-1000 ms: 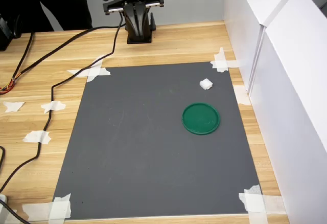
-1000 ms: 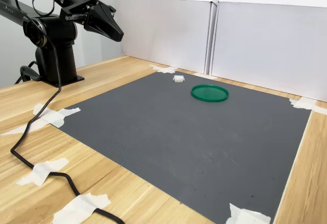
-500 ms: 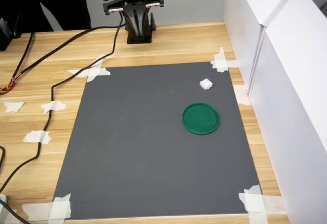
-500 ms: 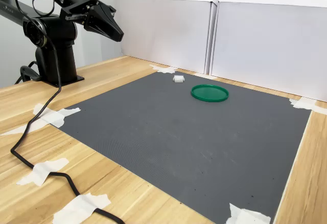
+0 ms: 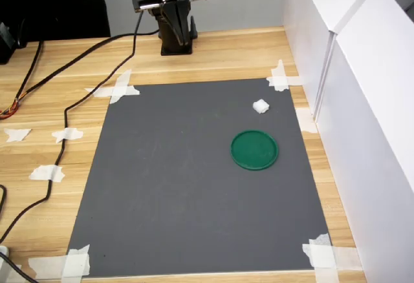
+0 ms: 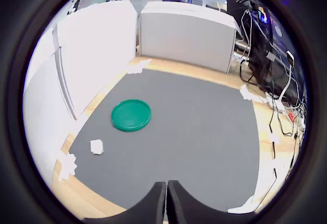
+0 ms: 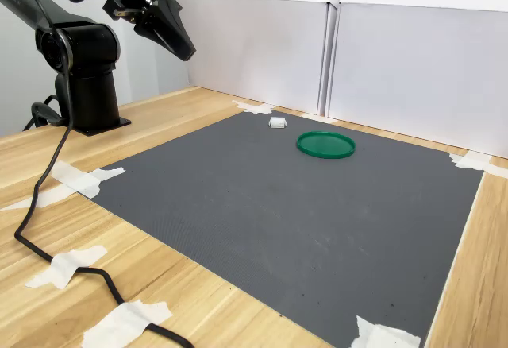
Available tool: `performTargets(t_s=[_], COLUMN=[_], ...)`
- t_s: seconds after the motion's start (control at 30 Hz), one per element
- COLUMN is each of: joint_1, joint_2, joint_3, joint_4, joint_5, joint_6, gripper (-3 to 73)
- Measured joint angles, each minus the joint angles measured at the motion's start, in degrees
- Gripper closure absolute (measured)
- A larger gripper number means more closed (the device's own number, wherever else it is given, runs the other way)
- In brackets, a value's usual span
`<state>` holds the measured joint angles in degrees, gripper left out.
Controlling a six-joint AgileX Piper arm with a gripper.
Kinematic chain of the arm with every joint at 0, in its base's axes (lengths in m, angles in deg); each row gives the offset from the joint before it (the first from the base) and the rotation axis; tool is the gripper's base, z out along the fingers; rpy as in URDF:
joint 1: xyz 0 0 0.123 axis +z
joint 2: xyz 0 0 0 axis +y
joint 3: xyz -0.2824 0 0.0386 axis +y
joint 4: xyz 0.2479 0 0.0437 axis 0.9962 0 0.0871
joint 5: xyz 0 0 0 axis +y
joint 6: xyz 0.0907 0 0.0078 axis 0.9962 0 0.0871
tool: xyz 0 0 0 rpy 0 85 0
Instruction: Grasp a white terminal and put it on the green lid.
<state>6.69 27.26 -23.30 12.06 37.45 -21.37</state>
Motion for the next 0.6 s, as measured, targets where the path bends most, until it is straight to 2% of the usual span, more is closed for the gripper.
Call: performTargets(t_s=[0.33, 0.6], joint_1=[10.8, 18.6], joint_2=[11.5, 23.5], joint_3=[-11.5, -21.9], joint_4=[0.4, 0.4], joint_5=[4.2, 17.6], joint_6=[-8.7, -11.2], gripper=[71.1, 71.1])
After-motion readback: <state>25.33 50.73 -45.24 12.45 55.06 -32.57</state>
